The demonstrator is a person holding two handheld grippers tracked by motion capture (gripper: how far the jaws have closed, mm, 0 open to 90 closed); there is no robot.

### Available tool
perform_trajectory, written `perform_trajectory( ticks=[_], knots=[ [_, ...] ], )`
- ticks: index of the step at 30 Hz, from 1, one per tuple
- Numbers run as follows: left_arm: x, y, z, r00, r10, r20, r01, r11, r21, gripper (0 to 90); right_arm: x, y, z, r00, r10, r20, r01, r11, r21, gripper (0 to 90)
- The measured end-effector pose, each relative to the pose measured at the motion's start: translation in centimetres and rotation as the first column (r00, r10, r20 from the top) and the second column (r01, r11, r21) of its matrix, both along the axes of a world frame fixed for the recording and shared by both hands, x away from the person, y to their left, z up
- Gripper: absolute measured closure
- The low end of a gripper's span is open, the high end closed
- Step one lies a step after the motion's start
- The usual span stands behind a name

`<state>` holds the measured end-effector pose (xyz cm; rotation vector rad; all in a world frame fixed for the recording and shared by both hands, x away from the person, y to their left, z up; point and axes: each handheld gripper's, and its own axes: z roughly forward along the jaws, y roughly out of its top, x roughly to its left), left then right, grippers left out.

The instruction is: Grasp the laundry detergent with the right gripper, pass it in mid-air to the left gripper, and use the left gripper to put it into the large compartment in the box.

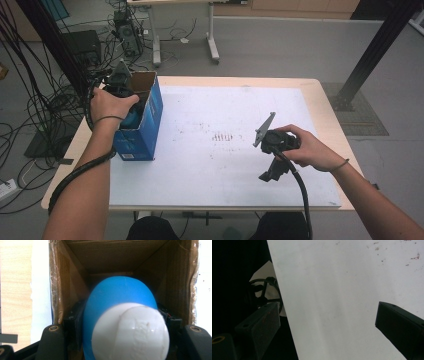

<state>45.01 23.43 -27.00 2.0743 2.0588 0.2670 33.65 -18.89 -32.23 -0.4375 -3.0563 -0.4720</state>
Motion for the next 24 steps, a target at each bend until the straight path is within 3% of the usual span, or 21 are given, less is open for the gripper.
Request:
perform_trajectory(
  ticks=[24],
  knots=[
    [0.01,0.04,0.01,0.9999,0.011,-0.004,-0.011,0.9999,-0.003,37.0,0.05,0.0,0.09,1.0,0.002,0.003,-0.002,1.0,0.002,5.5]
  ],
)
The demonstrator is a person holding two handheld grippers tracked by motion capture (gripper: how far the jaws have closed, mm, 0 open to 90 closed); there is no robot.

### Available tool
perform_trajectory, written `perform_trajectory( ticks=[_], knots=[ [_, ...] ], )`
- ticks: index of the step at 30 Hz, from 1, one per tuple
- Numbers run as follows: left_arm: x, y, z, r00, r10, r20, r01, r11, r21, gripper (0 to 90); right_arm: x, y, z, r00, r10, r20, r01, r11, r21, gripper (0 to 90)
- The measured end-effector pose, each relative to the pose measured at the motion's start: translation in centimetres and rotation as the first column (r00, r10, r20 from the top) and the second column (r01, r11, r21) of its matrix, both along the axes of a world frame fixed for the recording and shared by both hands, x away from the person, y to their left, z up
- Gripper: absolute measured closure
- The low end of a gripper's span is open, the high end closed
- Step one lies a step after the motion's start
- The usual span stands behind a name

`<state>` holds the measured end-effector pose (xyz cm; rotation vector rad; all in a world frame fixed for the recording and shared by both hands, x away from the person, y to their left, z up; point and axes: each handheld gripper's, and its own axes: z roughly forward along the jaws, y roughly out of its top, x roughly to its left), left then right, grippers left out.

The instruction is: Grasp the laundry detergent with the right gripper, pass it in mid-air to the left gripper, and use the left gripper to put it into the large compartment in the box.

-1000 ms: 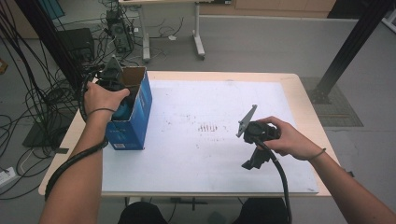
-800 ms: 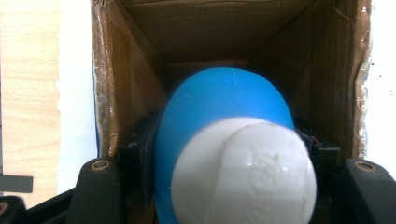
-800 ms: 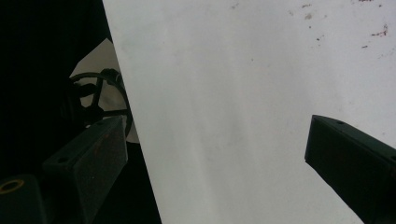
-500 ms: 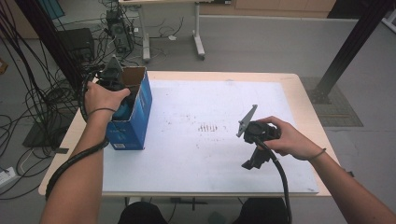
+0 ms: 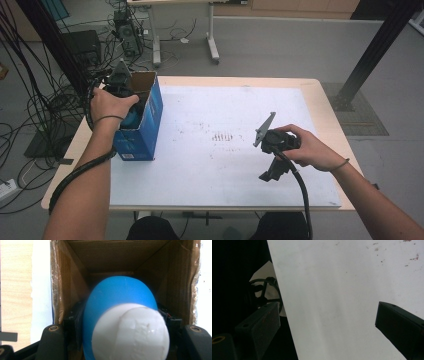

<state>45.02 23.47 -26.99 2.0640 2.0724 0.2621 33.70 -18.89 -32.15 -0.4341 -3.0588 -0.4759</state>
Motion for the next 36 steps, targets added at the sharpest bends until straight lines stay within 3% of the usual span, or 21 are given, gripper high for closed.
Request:
perform_trajectory(
  ticks=[21,36],
  knots=[
    [0.2,-0.2,0.0,0.9997,0.004,-0.024,-0.004,1.0,0.0,34.5,0.1,0.2,-0.2,1.0,0.005,0.001,-0.005,1.0,-0.011,5.4],
    [-0.2,-0.3,2.4,0.9999,0.013,-0.009,-0.013,0.9999,0.009,33.2,-0.1,0.4,0.0,0.9999,0.011,0.005,-0.011,1.0,-0.01,5.4]
  ],
)
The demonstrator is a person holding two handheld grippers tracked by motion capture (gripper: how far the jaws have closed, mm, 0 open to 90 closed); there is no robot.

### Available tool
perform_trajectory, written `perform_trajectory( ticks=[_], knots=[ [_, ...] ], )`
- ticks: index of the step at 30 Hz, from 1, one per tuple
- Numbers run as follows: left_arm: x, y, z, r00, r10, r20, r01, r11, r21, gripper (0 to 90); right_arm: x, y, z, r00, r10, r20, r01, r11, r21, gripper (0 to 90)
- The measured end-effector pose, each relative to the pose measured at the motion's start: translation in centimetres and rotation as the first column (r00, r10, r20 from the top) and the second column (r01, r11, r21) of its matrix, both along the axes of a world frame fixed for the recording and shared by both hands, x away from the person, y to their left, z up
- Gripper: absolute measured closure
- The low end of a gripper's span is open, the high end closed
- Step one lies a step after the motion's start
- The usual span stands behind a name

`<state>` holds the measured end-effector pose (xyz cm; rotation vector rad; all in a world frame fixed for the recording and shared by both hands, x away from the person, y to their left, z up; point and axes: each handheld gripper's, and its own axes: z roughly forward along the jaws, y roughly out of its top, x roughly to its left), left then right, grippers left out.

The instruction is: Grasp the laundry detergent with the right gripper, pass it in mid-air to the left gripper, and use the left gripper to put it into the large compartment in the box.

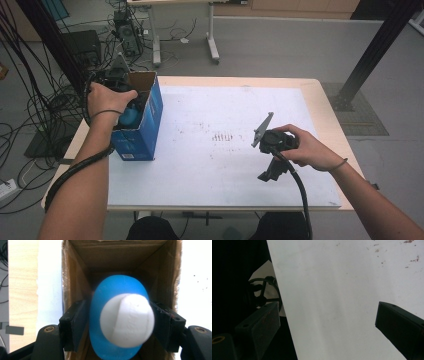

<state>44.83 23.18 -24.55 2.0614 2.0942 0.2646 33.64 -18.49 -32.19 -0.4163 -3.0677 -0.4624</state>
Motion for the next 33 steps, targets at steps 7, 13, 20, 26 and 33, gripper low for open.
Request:
perform_trajectory(
  ticks=[7,13,20,26,33],
  knots=[
    [-0.5,-0.1,1.9,0.9998,-0.008,0.017,0.008,0.9999,0.009,31.6,-0.1,0.1,0.2,1.0,0.005,0.007,-0.005,1.0,0.003,5.3],
    [-1.0,-0.4,3.8,0.9992,-0.018,0.036,0.017,0.9997,0.016,29.9,-0.2,0.2,0.2,1.0,0.008,0.0,-0.008,1.0,0.003,5.0],
    [-1.7,-1.3,6.0,0.9979,-0.043,0.048,0.041,0.9985,0.037,24.4,-0.1,0.3,0.3,0.9999,0.01,0.003,-0.01,1.0,0.003,4.8],
    [-2.2,-1.9,7.5,0.9965,-0.051,0.066,0.049,0.9984,0.028,18.9,0.0,0.2,0.4,1.0,0.006,0.0,-0.006,1.0,0.004,4.8],
    [-2.9,-3.1,9.3,0.9934,-0.083,0.079,0.081,0.9964,0.027,12.9,0.0,0.3,0.4,1.0,0.004,-0.005,-0.004,1.0,0.0,4.8]
  ],
)
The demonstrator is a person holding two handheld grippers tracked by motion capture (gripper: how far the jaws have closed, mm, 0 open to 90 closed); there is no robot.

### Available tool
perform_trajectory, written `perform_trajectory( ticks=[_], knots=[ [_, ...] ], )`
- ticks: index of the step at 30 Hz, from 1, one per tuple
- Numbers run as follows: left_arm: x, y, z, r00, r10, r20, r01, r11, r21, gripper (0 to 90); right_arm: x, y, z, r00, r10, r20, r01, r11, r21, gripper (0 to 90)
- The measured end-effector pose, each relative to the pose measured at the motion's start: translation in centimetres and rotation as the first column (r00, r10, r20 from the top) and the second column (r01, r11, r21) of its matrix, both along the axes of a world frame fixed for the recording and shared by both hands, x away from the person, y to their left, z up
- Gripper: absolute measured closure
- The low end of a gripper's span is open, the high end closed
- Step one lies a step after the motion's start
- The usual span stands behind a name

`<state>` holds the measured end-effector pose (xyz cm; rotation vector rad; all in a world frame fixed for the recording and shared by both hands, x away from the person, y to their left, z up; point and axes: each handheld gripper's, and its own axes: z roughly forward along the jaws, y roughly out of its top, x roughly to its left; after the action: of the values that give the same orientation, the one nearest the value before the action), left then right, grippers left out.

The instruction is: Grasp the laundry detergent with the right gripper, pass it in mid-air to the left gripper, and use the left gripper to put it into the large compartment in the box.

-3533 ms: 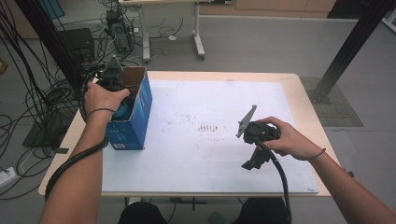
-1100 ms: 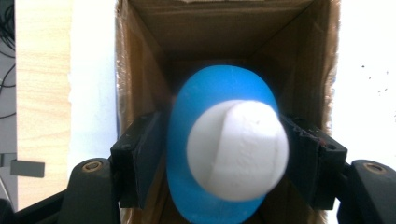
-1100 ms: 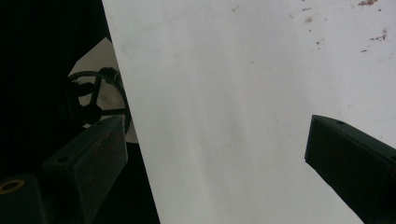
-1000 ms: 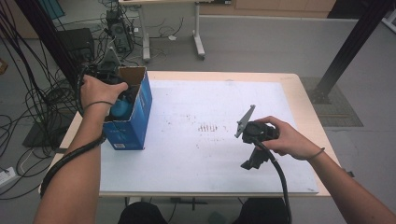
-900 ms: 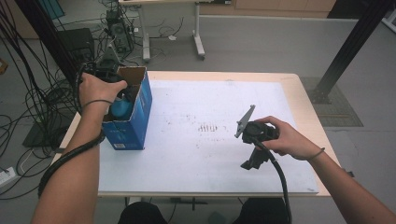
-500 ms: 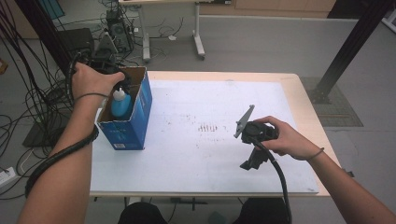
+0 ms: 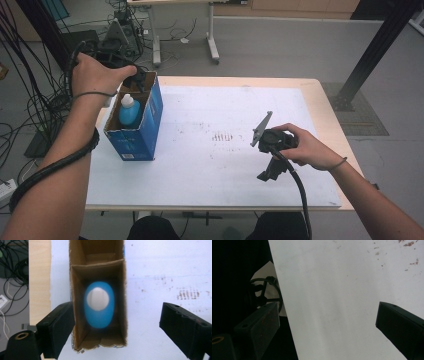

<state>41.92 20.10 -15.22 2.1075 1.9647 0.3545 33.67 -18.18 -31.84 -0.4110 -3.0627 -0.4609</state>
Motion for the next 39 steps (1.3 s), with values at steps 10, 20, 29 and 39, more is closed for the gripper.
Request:
perform_trajectory(
  ticks=[10,20,29,39],
  knots=[
    [-1.2,-2.5,1.5,0.9955,-0.094,-0.01,0.094,0.9956,0.0,8.9,0.2,0.0,-0.3,1.0,-0.005,-0.008,0.005,1.0,0.009,4.8],
    [-2.7,-5.3,2.1,0.9835,-0.181,0.003,0.181,0.983,-0.031,6.8,0.1,-0.2,-0.5,0.9999,-0.01,-0.009,0.01,1.0,0.006,4.8],
    [-4.6,-8.4,2.1,0.9549,-0.297,-0.009,0.296,0.9541,-0.044,5.0,0.1,-0.4,-0.3,0.9996,-0.023,-0.013,0.023,1.0,0.009,4.9],
    [-5.8,-11.4,0.2,0.9193,-0.391,-0.047,0.387,0.9194,-0.069,5.0,0.2,-0.6,-0.2,0.9992,-0.038,-0.007,0.038,0.999,0.016,4.8]
  ],
)
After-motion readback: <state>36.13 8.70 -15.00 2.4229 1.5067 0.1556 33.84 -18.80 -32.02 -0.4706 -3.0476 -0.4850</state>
